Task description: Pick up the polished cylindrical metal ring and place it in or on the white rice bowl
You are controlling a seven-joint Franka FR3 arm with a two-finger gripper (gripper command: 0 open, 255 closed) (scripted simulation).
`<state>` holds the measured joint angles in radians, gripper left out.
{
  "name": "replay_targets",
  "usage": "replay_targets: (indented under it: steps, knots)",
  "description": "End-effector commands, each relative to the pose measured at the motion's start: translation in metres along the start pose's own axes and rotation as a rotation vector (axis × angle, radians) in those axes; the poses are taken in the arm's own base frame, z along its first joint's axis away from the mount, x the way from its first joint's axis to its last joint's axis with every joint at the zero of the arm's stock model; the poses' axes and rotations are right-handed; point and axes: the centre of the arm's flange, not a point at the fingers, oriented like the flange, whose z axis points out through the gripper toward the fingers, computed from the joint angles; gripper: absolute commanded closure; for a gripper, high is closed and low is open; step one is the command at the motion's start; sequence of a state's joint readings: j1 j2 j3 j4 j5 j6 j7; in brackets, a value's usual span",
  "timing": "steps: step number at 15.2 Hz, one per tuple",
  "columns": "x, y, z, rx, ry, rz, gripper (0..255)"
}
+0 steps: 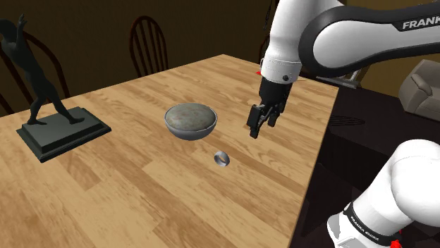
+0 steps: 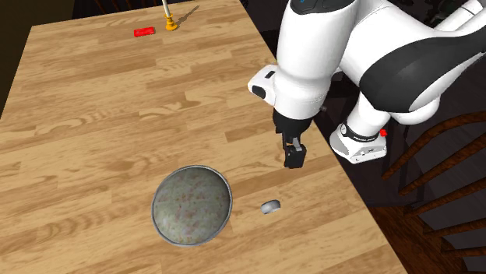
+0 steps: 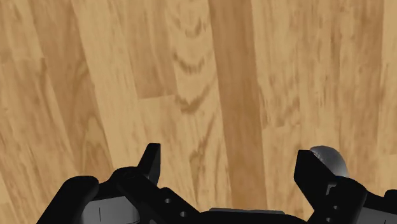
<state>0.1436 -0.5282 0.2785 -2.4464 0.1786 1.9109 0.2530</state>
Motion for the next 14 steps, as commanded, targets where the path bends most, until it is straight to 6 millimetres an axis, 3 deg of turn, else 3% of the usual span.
replay_targets:
  steps: [1,9,14]
  knots:
    - [0.008,-0.027,0.009,-0.011,0.015,-0.029,0]
    - [0.031,-0.122,0.049,-0.061,0.066,-0.137,0]
    - [0.033,-0.120,0.075,-0.061,0.066,-0.137,0]
